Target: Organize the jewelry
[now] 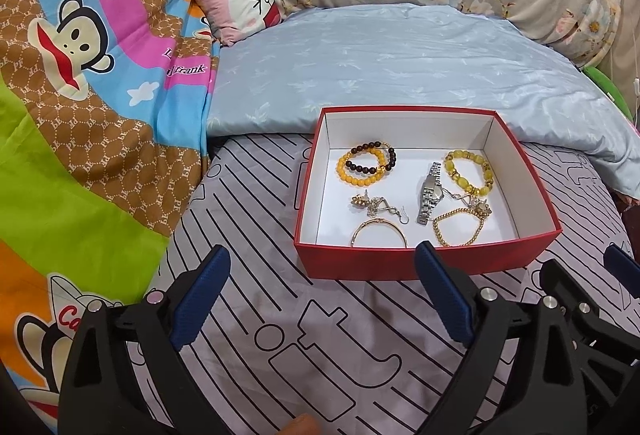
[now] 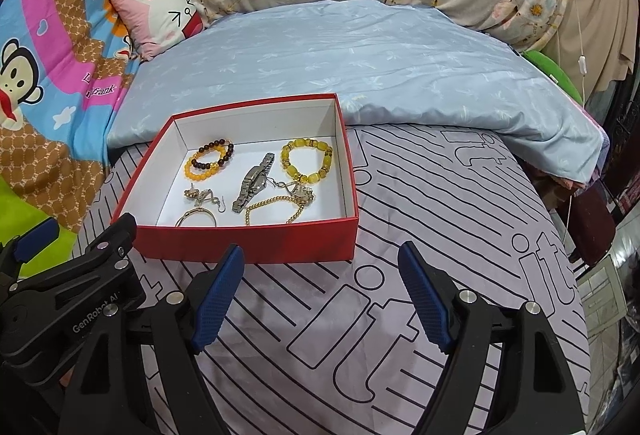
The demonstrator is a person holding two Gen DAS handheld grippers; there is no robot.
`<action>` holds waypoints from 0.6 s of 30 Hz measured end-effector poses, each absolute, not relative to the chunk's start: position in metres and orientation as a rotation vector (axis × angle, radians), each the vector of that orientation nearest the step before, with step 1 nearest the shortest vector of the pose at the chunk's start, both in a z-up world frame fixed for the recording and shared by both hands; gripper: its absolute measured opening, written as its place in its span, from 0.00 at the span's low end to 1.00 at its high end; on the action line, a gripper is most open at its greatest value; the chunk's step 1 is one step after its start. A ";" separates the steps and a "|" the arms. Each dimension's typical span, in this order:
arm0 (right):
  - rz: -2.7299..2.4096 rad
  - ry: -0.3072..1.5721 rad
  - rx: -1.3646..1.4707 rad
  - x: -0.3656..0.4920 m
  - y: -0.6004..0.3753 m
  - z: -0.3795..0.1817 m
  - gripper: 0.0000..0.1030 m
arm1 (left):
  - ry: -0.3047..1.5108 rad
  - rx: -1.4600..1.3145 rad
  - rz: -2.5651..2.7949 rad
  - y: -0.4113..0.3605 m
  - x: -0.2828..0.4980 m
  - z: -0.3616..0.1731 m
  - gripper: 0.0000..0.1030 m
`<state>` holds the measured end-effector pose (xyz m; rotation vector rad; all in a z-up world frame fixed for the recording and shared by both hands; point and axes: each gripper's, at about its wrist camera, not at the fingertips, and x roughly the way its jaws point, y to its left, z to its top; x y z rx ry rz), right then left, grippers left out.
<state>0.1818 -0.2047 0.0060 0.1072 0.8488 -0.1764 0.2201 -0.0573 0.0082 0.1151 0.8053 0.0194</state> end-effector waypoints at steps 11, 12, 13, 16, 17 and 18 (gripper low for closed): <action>-0.177 0.848 0.112 0.181 -0.204 0.006 0.75 | 0.804 0.116 0.020 -0.057 0.220 0.008 0.88; -0.177 0.849 0.114 0.181 -0.204 0.006 0.75 | 0.804 0.117 0.021 -0.058 0.220 0.008 0.88; -0.177 0.849 0.115 0.181 -0.204 0.006 0.75 | 0.803 0.117 0.021 -0.058 0.220 0.008 0.88; -0.177 0.849 0.116 0.180 -0.204 0.006 0.75 | 0.803 0.117 0.022 -0.057 0.219 0.009 0.88; -0.177 0.850 0.117 0.180 -0.204 0.006 0.75 | 0.804 0.116 0.023 -0.057 0.219 0.009 0.88; -0.177 0.849 0.116 0.180 -0.204 0.006 0.75 | 0.804 0.117 0.023 -0.057 0.218 0.009 0.88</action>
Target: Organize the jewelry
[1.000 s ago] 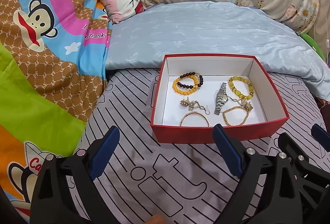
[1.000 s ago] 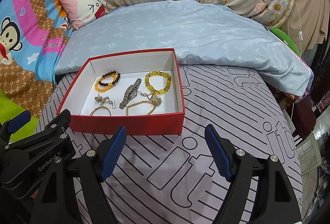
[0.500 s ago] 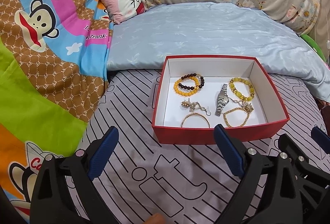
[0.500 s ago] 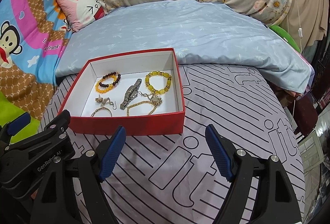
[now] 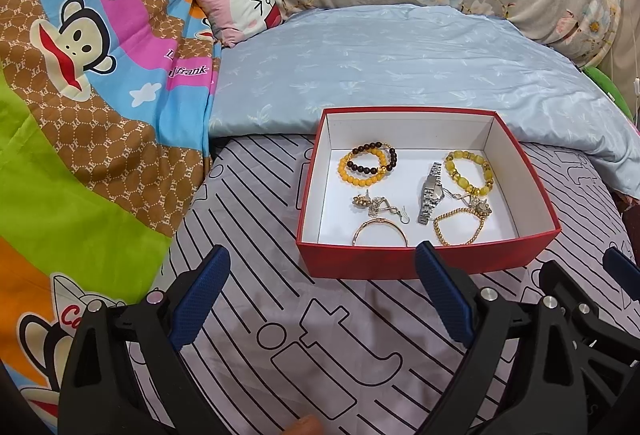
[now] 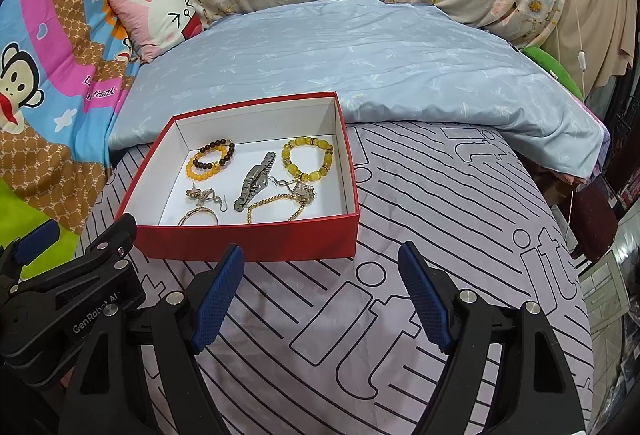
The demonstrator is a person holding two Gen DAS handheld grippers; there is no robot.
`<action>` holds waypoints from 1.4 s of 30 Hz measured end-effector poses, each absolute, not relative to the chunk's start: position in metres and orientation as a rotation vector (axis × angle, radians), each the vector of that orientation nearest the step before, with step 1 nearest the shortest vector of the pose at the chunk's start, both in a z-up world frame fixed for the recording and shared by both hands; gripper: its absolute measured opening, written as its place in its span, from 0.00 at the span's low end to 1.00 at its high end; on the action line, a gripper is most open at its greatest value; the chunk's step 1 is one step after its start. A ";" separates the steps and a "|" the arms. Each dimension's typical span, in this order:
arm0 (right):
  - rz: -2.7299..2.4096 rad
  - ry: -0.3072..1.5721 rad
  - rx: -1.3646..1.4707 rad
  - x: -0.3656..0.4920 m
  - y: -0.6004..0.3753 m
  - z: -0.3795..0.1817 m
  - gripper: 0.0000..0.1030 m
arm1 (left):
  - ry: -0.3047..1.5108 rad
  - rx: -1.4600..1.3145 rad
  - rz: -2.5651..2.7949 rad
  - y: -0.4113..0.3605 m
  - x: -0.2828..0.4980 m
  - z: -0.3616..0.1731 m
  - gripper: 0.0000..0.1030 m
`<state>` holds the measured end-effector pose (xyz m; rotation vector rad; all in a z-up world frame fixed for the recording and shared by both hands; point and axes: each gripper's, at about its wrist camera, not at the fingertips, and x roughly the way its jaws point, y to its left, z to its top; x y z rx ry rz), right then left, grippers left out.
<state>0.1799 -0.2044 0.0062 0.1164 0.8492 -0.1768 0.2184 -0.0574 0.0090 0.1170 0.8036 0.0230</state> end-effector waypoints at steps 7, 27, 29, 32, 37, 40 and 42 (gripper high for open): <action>-0.176 0.849 0.117 0.180 -0.205 0.006 0.75 | 0.804 0.118 0.025 -0.058 0.218 0.010 0.89; -0.177 0.849 0.118 0.180 -0.206 0.006 0.75 | 0.802 0.119 0.035 -0.056 0.213 0.012 0.92; -0.176 0.848 0.118 0.180 -0.206 0.006 0.75 | 0.801 0.120 0.034 -0.056 0.213 0.012 0.92; -0.176 0.848 0.117 0.180 -0.206 0.006 0.75 | 0.802 0.119 0.034 -0.056 0.213 0.012 0.92; -0.178 0.848 0.116 0.179 -0.206 0.006 0.75 | 0.805 0.120 0.035 -0.056 0.213 0.012 0.92; -0.178 0.850 0.117 0.179 -0.206 0.006 0.75 | 0.809 0.117 0.032 -0.056 0.213 0.011 0.92; -0.180 0.851 0.118 0.178 -0.206 0.007 0.75 | 0.809 0.124 0.032 -0.057 0.213 0.011 0.92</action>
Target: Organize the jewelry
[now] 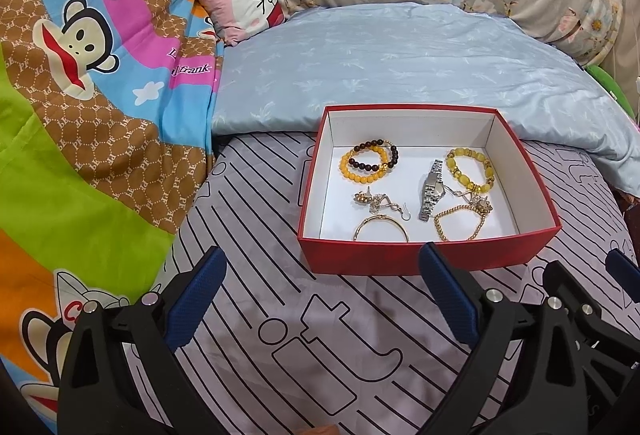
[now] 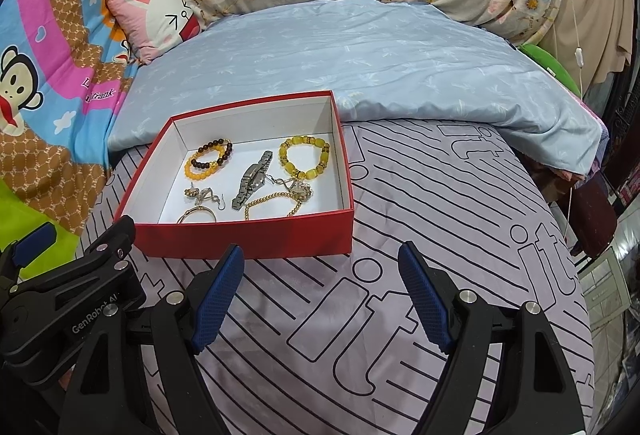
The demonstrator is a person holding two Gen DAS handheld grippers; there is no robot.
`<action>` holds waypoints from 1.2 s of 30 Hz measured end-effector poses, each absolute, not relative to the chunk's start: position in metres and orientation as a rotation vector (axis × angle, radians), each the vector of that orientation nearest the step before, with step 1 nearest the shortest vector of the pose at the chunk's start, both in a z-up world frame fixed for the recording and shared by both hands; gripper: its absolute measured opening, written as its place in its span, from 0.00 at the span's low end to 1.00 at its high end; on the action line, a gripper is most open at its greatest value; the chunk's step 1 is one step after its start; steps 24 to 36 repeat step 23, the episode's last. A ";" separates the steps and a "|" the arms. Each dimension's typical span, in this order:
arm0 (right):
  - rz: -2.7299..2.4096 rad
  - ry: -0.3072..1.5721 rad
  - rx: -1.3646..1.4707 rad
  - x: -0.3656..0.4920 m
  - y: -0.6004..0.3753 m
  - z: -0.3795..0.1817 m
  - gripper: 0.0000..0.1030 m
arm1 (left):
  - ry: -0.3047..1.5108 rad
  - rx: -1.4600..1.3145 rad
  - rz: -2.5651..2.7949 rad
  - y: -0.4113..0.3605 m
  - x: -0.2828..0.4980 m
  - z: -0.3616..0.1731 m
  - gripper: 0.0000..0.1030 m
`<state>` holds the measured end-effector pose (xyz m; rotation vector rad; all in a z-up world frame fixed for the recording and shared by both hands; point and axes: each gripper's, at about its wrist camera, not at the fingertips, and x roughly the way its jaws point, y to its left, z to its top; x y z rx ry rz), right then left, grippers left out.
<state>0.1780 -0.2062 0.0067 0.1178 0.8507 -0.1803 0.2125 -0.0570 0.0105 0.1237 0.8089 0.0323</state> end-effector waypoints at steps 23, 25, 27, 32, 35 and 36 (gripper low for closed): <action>-0.210 0.848 0.107 0.174 -0.205 0.008 0.75 | 0.812 0.120 0.015 -0.062 0.216 0.007 0.92; -0.210 0.848 0.107 0.174 -0.205 0.008 0.75 | 0.812 0.120 0.015 -0.062 0.216 0.007 0.92; -0.210 0.848 0.107 0.174 -0.205 0.008 0.75 | 0.812 0.120 0.015 -0.062 0.216 0.007 0.92; -0.210 0.848 0.107 0.174 -0.205 0.008 0.75 | 0.812 0.120 0.015 -0.062 0.216 0.007 0.92; -0.210 0.848 0.107 0.174 -0.205 0.008 0.75 | 0.812 0.120 0.015 -0.062 0.216 0.007 0.92; -0.210 0.848 0.107 0.174 -0.205 0.008 0.75 | 0.812 0.120 0.015 -0.062 0.216 0.007 0.92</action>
